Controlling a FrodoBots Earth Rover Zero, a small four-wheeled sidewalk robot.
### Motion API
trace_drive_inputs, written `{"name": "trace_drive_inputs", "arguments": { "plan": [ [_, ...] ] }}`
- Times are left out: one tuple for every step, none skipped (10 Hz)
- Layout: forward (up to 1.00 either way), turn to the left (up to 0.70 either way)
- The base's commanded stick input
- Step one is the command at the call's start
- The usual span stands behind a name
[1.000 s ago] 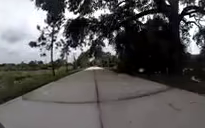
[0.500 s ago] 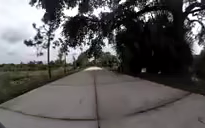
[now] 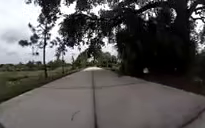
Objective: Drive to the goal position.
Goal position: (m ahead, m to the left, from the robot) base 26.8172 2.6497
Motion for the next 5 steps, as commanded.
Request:
{"name": "trace_drive_inputs", "arguments": {
  "plan": [
    [0.85,0.0],
    [0.85,0.0],
    [0.85,0.0],
    [0.85,0.0],
    [0.85,0.0]
  ]
}}
